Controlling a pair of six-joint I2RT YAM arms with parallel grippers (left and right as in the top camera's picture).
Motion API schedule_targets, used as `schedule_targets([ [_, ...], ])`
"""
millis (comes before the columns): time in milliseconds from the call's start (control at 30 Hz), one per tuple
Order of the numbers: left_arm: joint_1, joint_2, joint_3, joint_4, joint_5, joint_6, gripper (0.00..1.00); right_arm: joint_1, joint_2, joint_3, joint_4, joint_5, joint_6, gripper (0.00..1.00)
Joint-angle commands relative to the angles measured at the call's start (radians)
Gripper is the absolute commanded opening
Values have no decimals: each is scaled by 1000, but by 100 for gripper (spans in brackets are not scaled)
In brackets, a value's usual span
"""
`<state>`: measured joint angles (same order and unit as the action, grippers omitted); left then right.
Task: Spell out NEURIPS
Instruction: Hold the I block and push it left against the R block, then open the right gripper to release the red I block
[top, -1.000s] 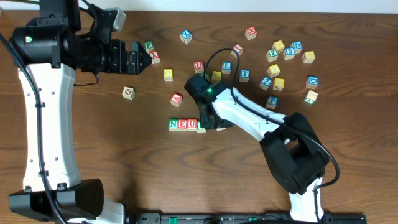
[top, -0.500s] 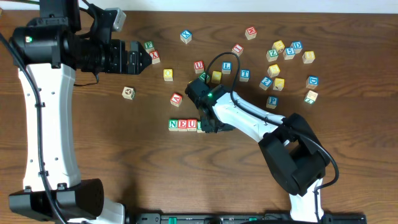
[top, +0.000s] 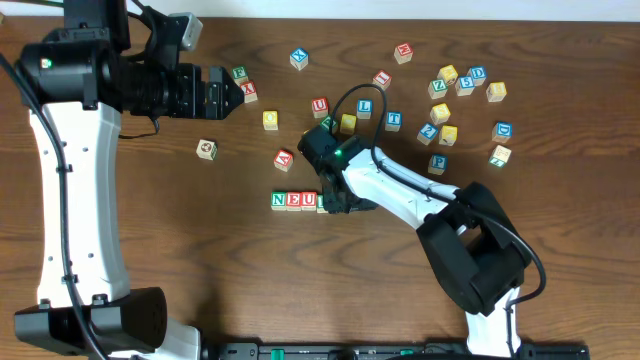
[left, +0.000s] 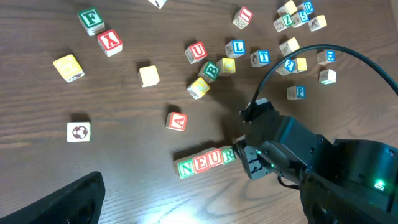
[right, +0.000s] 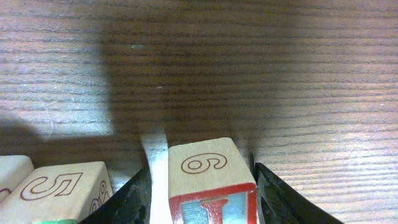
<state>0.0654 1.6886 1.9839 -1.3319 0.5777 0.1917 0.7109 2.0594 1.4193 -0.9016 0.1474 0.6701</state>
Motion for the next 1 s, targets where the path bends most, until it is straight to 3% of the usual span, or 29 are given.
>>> schedule_targets([
  [0,3,-8,16,-3,9,14,98,-3,-68,-7,1,4,13,50],
  [167,3,-8,16,-3,9,14,98,-9,-127,-7,4,20,13,57],
  [367,3,-8,16,-3,9,14,98,-37,-160,-7,-11,19,13,55],
  [533,3,-8,16,-3,9,14,98,-55,-162,-8,-28,43,19,27],
  [633,3,-8,16,-3,9,14,98,-71,-161,-8,-46,72,25,15],
  [800,3,-8,16,-3,9,14,98,-91,-161,-8,-60,96,25,2],
  [967,3,-8,16,-3,9,14,98,-92,-161,-10,-68,106,24,1],
])
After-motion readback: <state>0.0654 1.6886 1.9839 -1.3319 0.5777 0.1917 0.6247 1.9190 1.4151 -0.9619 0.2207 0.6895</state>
